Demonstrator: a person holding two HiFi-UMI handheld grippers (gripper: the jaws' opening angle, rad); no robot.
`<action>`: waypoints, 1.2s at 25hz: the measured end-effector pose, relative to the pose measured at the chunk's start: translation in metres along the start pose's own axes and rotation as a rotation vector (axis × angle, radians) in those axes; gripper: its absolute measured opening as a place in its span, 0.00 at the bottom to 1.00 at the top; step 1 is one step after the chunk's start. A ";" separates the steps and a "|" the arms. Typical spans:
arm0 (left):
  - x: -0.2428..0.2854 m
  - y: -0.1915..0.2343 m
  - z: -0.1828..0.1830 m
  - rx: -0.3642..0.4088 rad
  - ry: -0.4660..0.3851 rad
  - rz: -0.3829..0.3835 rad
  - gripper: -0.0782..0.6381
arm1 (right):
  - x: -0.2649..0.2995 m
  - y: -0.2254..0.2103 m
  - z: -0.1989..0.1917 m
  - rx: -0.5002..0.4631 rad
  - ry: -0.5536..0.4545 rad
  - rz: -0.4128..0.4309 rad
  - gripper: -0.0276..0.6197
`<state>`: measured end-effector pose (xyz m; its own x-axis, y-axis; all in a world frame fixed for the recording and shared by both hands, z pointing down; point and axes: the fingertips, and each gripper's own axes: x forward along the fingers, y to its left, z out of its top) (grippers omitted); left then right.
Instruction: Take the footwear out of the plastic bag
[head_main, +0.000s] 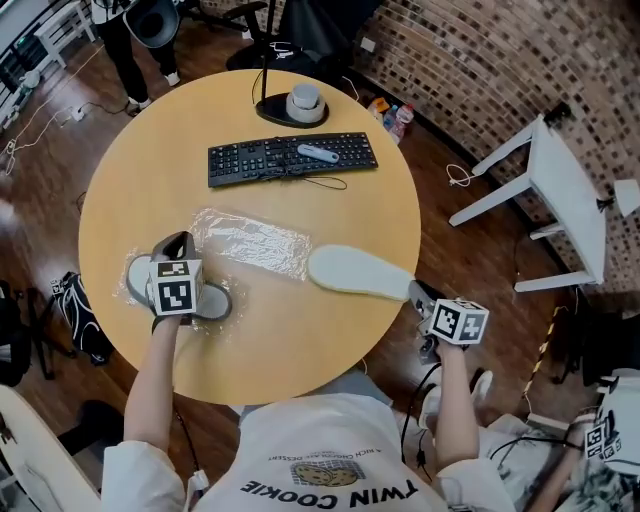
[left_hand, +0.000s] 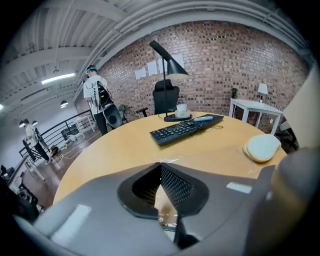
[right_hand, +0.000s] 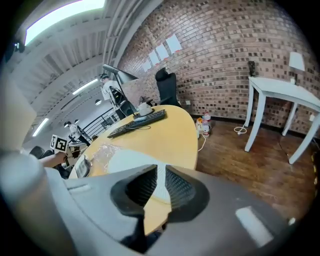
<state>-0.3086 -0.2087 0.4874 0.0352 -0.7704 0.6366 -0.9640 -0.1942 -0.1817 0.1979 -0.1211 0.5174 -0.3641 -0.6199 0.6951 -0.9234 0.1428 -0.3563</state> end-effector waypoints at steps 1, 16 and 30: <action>-0.008 -0.006 0.002 -0.009 -0.015 -0.002 0.11 | 0.000 0.008 0.004 -0.029 -0.012 0.016 0.10; -0.135 -0.179 -0.044 -0.162 -0.096 0.060 0.11 | -0.039 0.074 -0.034 -0.327 -0.104 0.318 0.10; -0.229 -0.347 -0.072 -0.262 -0.090 0.023 0.11 | -0.109 0.082 -0.094 -0.441 -0.076 0.498 0.10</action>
<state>-0.0011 0.0787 0.4581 0.0241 -0.8259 0.5632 -0.9997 -0.0211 0.0119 0.1508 0.0310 0.4709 -0.7648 -0.4488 0.4623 -0.6166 0.7181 -0.3229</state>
